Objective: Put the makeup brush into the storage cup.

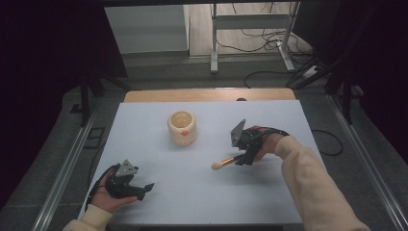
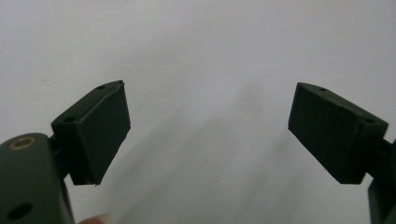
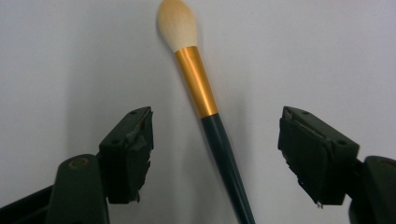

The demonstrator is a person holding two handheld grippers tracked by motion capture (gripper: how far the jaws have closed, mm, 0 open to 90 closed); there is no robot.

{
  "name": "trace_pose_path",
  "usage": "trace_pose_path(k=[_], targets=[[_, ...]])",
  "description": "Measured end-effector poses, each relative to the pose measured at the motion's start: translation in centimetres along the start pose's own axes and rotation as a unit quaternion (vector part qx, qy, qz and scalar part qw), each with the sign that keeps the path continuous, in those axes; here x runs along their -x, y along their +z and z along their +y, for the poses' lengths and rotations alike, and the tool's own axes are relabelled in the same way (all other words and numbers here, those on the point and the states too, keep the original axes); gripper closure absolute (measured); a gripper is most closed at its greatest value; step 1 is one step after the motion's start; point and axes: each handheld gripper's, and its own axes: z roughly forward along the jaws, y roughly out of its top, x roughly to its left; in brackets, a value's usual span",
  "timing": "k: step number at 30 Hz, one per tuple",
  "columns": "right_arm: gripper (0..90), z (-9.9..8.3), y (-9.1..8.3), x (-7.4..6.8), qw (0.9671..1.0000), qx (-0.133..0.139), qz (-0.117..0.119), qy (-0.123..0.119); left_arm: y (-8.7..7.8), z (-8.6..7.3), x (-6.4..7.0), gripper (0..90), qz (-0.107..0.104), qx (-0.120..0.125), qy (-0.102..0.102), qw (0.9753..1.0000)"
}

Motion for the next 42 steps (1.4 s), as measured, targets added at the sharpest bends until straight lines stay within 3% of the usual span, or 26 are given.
trace_pose_path(k=[18, 26, 35, 42], targets=[[40.0, 0.7, 1.9, 0.5, 0.9988, -0.035, 0.033, -0.011, 0.0, 0.0, 0.0, 13.4, 0.0, 0.0, 0.001, 1.0], [50.8, 0.6, 2.2, 0.8, 0.9985, -0.038, 0.037, -0.015, 0.0, 0.0, -0.1, 13.4, 0.0, 0.0, 0.0, 1.0], [60.7, 0.6, 2.7, 1.1, 0.9965, -0.056, 0.06, -0.015, 0.0, -0.1, -0.1, 13.4, 0.0, 0.0, 0.0, 1.0], [69.4, 0.9, 2.7, 1.4, 0.9958, -0.064, 0.058, -0.031, 0.0, -0.1, -0.1, 13.4, 0.0, -0.002, -0.002, 1.0]])
